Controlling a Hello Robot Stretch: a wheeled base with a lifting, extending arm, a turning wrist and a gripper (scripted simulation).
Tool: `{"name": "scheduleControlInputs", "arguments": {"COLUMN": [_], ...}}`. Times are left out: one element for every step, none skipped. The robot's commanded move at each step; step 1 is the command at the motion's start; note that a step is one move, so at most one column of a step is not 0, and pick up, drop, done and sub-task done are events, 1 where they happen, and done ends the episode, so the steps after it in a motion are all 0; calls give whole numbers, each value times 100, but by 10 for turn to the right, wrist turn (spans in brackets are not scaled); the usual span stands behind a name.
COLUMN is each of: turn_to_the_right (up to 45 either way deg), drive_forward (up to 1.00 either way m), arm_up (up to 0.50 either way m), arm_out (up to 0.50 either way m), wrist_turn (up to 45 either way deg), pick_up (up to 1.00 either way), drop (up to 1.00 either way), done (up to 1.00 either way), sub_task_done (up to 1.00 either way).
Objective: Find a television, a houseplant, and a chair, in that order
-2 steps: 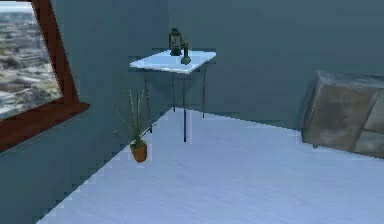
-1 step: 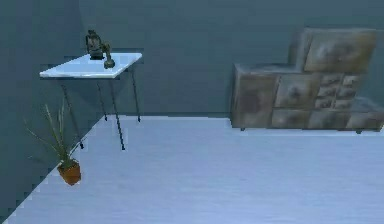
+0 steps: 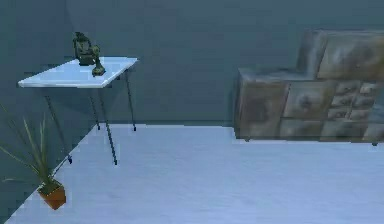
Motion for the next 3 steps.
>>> {"name": "scheduleControlInputs", "arguments": {"turn_to_the_right": [-450,-150,0], "drive_forward": [0,0,70], "arm_up": [0,0,0], "arm_out": [0,0,0], "wrist_turn": [0,0,0], "pick_up": [0,0,0], "drop": [0,0,0], "done": [0,0,0], "sub_task_done": [0,0,0]}}
